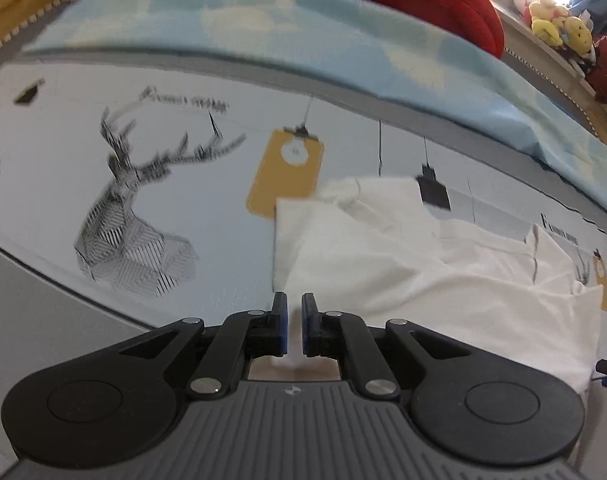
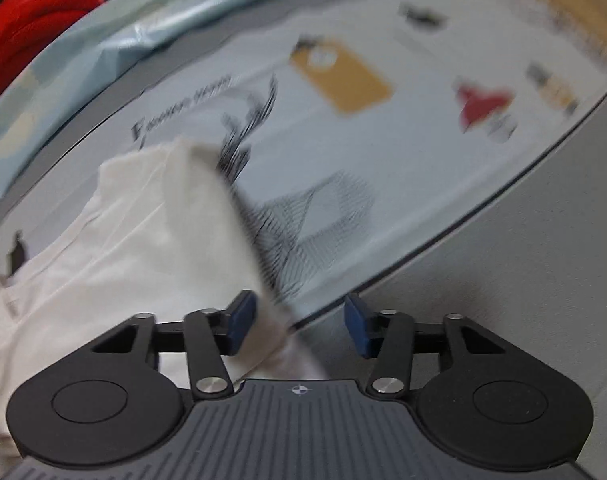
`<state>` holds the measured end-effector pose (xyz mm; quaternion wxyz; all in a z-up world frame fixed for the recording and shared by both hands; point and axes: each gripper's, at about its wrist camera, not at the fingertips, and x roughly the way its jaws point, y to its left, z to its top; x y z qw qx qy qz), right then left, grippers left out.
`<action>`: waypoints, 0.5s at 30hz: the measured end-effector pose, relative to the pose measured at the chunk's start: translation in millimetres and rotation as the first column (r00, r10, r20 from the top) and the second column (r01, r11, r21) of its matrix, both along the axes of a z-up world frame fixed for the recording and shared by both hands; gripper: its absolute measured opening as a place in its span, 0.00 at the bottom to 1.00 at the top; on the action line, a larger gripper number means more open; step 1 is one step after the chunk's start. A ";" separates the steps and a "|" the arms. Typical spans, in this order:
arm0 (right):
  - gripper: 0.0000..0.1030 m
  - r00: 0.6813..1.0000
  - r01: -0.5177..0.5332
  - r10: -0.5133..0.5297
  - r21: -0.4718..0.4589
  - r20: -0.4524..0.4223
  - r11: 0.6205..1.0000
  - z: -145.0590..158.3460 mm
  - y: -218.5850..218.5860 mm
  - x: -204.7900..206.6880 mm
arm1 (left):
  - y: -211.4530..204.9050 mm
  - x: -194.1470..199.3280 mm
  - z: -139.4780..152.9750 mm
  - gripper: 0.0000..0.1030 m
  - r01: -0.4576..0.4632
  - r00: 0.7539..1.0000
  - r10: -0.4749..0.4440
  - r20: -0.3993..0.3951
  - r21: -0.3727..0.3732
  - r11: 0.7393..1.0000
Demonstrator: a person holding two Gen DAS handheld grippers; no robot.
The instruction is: Fold small clothes
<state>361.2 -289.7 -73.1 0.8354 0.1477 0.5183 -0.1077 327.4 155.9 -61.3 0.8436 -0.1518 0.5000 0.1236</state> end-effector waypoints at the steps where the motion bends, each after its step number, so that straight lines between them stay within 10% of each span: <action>1: 0.36 1.000 0.008 -0.008 -0.029 0.006 1.000 -0.2 -1.6 1.2 | 0.8 0.2 -1.6 0.07 -0.003 1.000 0.003 -0.011 -0.015 1.000; 5: 0.33 0.998 0.035 -0.039 0.067 0.052 0.997 7.0 -7.6 -4.5 | 9.5 -1.4 -12.8 0.09 -0.032 0.999 0.030 -0.043 -0.061 0.998; 9: 0.49 0.999 -0.036 0.037 0.156 -0.009 0.987 -1.0 5.4 -5.0 | 15.1 -3.5 -17.2 0.34 -0.065 0.997 0.061 -0.054 -0.077 0.995; 15: 0.49 0.996 0.053 -0.035 0.244 -0.078 0.968 -18.6 1.9 -11.5 | 24.0 -1.2 -23.6 0.34 -0.090 0.995 0.085 -0.057 -0.090 0.992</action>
